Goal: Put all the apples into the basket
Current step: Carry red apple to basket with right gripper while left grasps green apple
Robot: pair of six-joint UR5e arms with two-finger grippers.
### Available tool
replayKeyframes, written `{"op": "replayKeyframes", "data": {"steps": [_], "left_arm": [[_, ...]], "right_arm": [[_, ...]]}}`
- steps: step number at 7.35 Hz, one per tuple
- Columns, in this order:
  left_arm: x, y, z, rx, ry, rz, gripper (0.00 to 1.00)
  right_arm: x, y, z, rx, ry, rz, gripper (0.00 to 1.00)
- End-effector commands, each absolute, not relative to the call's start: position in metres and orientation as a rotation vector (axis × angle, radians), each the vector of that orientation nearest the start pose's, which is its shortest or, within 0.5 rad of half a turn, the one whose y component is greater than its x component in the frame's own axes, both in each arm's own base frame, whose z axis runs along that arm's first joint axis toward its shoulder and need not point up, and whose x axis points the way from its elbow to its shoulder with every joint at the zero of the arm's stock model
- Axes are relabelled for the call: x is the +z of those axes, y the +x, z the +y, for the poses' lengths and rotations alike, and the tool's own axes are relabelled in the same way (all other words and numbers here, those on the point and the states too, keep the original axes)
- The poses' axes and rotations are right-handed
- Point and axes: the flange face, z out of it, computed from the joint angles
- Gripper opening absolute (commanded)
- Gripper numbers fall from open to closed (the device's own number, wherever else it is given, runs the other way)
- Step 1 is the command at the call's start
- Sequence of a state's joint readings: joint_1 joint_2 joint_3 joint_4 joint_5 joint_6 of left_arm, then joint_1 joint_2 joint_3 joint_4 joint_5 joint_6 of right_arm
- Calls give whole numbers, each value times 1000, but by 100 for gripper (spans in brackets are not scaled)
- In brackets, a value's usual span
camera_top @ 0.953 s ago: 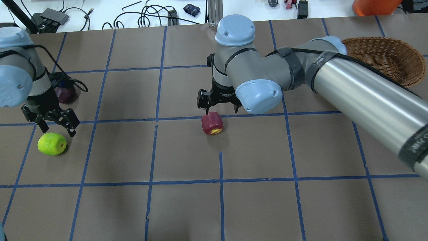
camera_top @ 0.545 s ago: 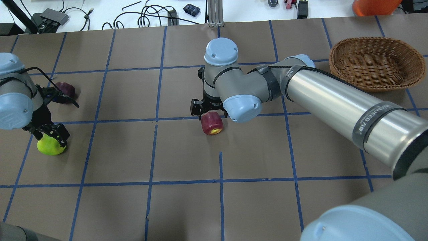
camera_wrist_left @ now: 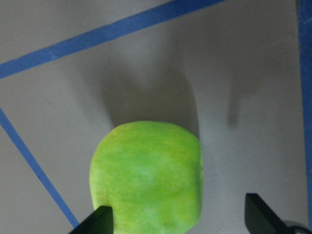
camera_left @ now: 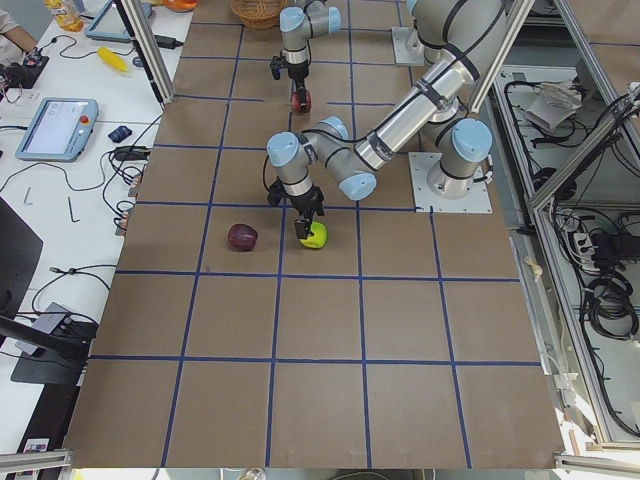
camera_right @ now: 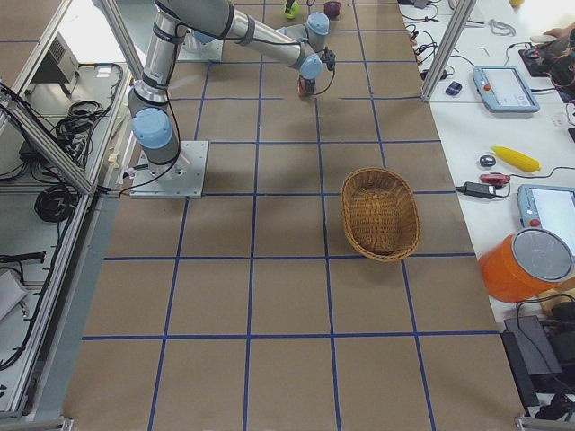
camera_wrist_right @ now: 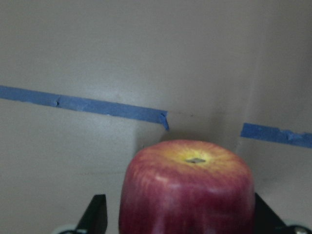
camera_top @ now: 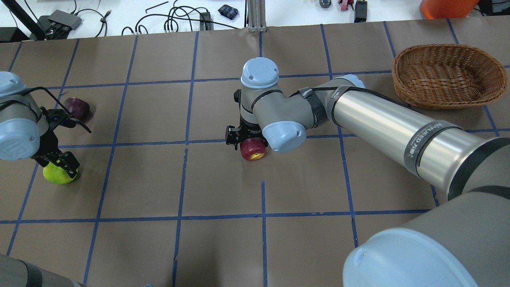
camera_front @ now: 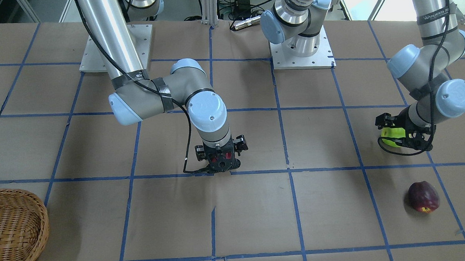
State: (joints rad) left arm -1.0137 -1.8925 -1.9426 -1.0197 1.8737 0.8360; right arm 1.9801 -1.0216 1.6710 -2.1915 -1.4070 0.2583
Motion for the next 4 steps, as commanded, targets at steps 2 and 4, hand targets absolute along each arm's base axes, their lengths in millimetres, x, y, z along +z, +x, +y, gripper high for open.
{"op": "replayKeyframes", "data": {"steps": [2, 4], "left_arm": [[210, 202, -501, 402, 456, 2906, 100], [202, 210, -499, 419, 478, 2914, 100]], "right_arm": [[196, 384, -525, 79, -241, 2993, 0], [274, 343, -545, 5, -140, 3013, 0]]}}
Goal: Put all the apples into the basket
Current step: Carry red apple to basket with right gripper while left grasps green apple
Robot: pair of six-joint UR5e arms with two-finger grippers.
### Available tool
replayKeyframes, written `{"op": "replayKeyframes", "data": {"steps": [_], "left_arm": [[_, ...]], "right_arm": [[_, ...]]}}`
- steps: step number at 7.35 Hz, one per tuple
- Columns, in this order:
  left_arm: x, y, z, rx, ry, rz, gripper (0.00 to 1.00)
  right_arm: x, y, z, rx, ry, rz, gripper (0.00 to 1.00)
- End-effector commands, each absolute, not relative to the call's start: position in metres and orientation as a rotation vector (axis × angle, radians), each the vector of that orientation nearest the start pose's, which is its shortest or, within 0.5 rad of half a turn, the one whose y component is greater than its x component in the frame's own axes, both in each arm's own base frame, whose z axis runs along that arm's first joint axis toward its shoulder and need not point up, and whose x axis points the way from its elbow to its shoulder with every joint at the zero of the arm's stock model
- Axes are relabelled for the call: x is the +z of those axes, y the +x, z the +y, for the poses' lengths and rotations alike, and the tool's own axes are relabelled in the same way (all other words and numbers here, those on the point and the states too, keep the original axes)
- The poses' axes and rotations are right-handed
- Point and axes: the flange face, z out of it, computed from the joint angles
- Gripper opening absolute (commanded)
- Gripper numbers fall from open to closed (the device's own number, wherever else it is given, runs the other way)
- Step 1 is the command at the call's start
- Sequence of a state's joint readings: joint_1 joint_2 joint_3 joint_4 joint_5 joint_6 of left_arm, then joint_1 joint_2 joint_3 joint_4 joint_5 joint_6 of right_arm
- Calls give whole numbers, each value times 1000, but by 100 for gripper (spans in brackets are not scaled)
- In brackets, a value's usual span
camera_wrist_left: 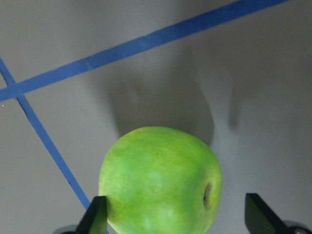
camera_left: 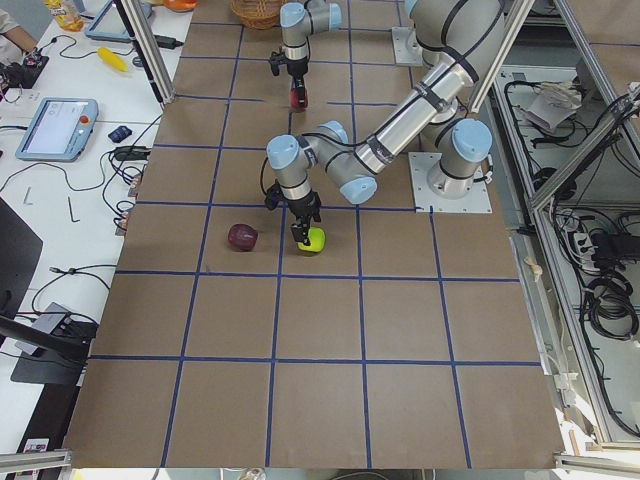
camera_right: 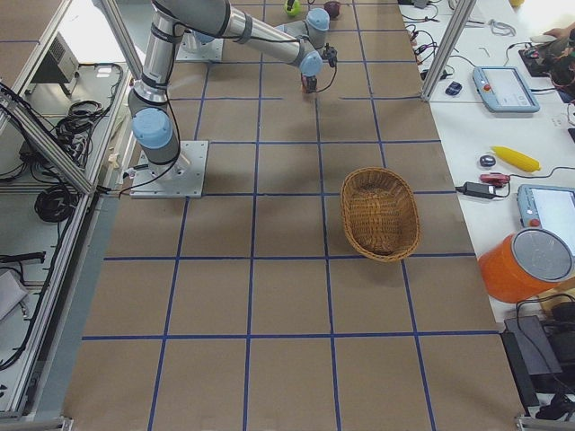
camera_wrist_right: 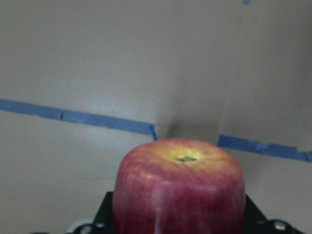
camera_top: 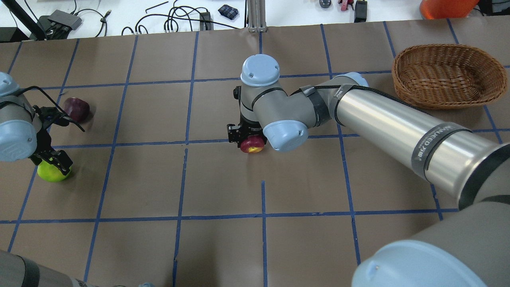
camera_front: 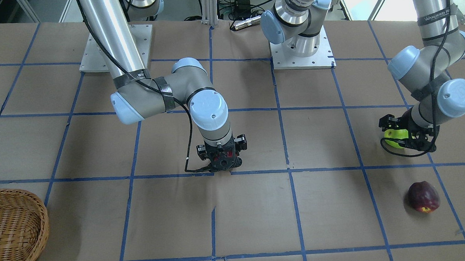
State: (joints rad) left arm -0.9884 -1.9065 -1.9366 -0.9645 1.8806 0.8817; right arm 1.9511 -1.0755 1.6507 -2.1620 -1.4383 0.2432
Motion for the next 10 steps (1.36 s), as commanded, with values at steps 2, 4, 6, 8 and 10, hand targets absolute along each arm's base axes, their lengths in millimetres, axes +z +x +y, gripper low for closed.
{"op": "replayKeyframes", "data": {"steps": [2, 4, 6, 8, 10], "left_arm": [[190, 212, -499, 439, 483, 2929, 100], [184, 227, -496, 430, 446, 2940, 100], [182, 237, -492, 439, 429, 2949, 100], [186, 238, -493, 424, 424, 2946, 100], [202, 237, -507, 364, 425, 2955, 85]], "right_arm": [[367, 176, -616, 50, 151, 3017, 0], [390, 31, -650, -15, 282, 3063, 0], [368, -76, -667, -66, 239, 3226, 0], [321, -171, -680, -89, 137, 3304, 0], [265, -228, -687, -90, 110, 3334, 0]]}}
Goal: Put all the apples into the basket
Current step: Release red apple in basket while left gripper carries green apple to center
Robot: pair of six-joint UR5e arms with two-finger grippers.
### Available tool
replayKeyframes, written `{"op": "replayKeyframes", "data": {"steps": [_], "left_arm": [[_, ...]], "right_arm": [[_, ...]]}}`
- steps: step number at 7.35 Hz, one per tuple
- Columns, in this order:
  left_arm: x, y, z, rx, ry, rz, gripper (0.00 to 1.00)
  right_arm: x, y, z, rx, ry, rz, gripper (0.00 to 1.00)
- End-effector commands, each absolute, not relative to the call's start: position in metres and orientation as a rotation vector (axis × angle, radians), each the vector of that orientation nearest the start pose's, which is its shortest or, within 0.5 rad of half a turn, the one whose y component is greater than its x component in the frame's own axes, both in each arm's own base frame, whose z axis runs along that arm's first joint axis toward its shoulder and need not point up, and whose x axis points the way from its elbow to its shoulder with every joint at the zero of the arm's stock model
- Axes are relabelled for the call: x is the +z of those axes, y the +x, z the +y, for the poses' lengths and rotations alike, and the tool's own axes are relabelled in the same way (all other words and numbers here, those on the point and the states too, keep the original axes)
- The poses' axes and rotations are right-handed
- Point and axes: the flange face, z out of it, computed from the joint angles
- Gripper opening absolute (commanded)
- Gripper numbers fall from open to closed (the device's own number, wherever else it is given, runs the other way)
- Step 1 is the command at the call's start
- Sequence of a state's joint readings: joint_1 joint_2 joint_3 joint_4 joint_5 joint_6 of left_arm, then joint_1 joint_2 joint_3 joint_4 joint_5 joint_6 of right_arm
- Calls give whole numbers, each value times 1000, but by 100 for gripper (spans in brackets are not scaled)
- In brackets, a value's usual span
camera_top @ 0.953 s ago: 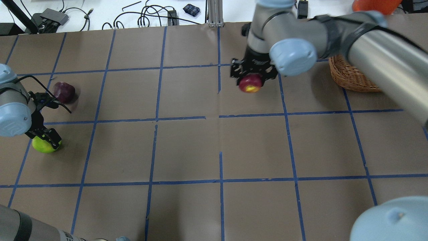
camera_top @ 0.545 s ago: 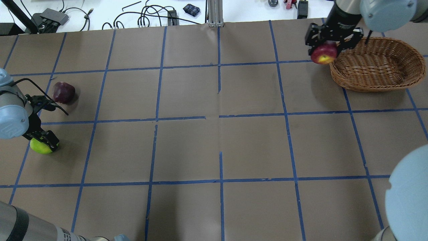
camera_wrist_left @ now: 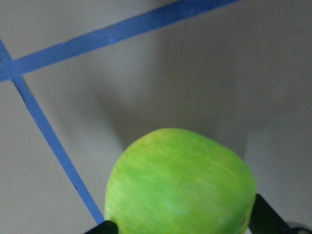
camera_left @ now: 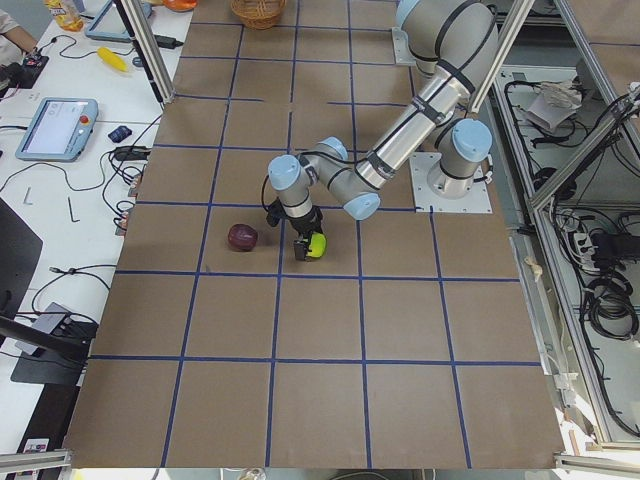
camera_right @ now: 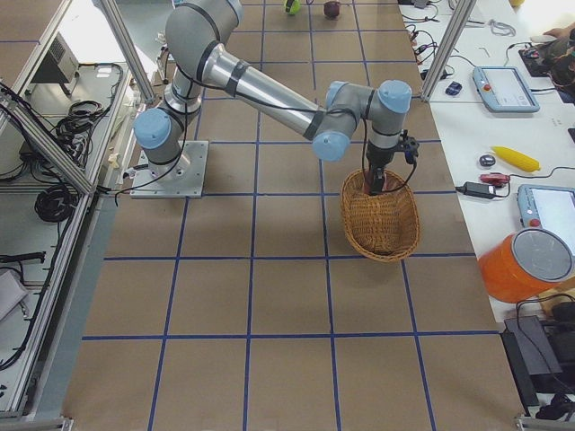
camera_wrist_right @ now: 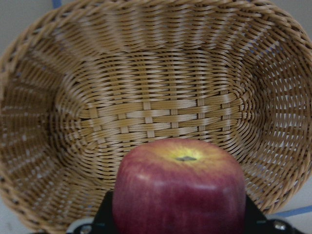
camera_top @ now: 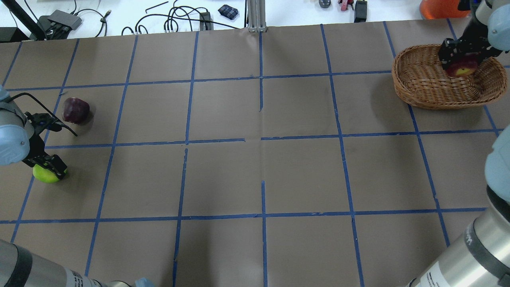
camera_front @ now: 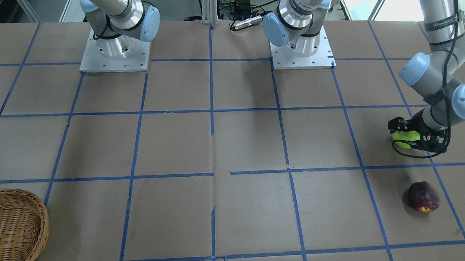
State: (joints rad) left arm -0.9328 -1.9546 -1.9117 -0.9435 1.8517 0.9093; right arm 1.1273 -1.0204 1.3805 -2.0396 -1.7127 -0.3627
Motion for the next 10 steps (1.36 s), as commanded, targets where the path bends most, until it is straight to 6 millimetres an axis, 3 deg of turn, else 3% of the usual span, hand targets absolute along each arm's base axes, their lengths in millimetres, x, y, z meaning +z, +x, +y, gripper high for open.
{"op": "replayKeyframes", "data": {"steps": [1, 2, 3, 4, 5, 6, 7, 9, 10], "left_arm": [[204, 235, -508, 365, 425, 2957, 65], [204, 234, -508, 371, 427, 2957, 39], [204, 233, -508, 373, 429, 2958, 25], [212, 226, -511, 357, 437, 2948, 23], [231, 209, -522, 368, 471, 2943, 11], [257, 180, -536, 452, 501, 2967, 0], [283, 146, -550, 520, 497, 2989, 0], [306, 70, -554, 527, 154, 3218, 0], [314, 11, -557, 486, 209, 3288, 0]], "right_arm": [[248, -244, -692, -142, 59, 3366, 0], [238, -255, -696, -179, 29, 3430, 0], [231, -256, -696, -170, 27, 3435, 0], [230, -256, -696, -172, 27, 3436, 22], [229, -260, -695, -165, 37, 3436, 60], [227, -262, -695, -166, 41, 3431, 100], [225, -262, -693, -146, 37, 3437, 100], [236, -262, -692, -135, 37, 3429, 100], [258, -257, -686, -103, 31, 3414, 100]]}}
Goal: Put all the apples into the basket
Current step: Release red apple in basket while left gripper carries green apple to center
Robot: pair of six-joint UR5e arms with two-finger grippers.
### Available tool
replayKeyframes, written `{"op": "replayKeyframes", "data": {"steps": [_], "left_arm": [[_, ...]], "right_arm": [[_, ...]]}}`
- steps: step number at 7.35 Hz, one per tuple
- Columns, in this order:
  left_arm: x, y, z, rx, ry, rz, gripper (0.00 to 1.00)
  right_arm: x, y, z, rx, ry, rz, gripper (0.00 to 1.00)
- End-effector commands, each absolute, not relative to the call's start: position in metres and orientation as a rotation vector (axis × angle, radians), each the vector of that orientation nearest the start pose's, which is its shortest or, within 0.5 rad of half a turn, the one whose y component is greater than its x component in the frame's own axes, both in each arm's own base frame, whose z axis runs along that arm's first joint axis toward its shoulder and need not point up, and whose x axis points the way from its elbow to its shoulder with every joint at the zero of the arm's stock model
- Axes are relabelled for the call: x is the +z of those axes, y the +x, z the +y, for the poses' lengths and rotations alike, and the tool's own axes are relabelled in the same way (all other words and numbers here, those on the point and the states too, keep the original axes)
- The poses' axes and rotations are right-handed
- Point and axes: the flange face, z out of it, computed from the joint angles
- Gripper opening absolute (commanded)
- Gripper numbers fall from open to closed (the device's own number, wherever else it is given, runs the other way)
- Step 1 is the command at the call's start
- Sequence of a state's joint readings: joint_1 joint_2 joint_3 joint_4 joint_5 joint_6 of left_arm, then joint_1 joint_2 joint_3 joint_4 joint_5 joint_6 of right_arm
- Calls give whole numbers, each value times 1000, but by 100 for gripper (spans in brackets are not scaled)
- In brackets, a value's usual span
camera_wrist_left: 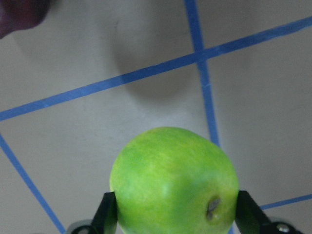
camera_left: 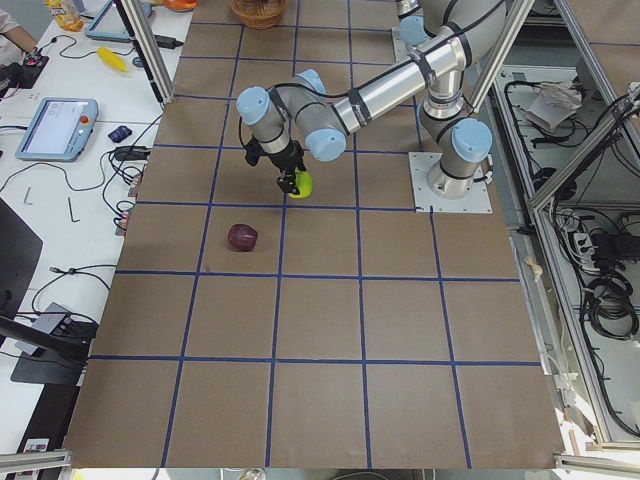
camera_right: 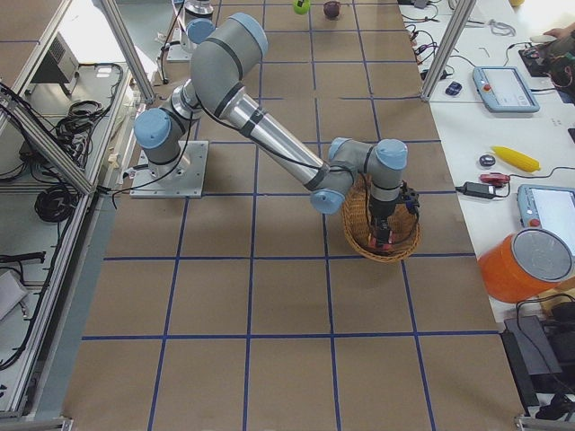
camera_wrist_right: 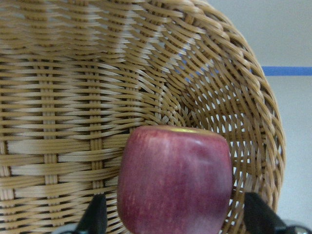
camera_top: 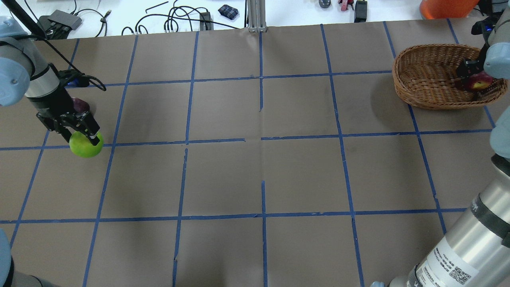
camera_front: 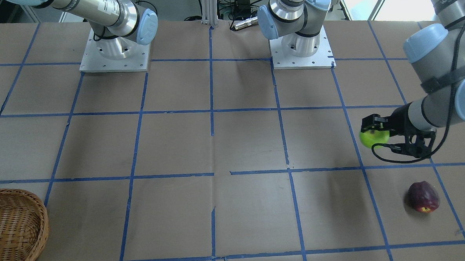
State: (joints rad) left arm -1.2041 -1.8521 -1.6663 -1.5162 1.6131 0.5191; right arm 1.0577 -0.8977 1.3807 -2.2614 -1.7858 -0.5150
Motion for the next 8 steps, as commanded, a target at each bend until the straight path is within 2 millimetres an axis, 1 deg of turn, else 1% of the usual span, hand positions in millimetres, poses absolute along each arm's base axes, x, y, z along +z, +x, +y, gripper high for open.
{"op": "replayKeyframes", "data": {"steps": [1, 2, 3, 4, 5, 6, 7, 8], "left_arm": [[319, -54, -555, 480, 247, 3273, 0], [310, -123, -555, 495, 78, 3345, 0], [300, -186, -552, 428, 5, 3412, 0], [283, -238, -544, 332, 64, 3414, 0], [255, -272, -537, 178, 155, 3435, 0], [220, -286, -529, 59, 135, 3512, 0], [189, -286, -512, 141, 117, 3507, 0], [186, -288, -508, 150, 121, 3509, 31]], "right_arm": [[298, -240, -673, -66, 32, 3392, 100], [343, -227, -652, -3, 17, 3371, 100], [375, -215, -632, 60, 11, 3348, 100], [403, -200, -614, 85, 1, 3296, 100], [408, -184, -603, 108, 51, 3207, 100], [422, -156, -596, 104, 126, 3143, 100], [428, -117, -596, 132, 104, 3122, 100], [434, -73, -597, 140, 69, 3126, 100]]}}
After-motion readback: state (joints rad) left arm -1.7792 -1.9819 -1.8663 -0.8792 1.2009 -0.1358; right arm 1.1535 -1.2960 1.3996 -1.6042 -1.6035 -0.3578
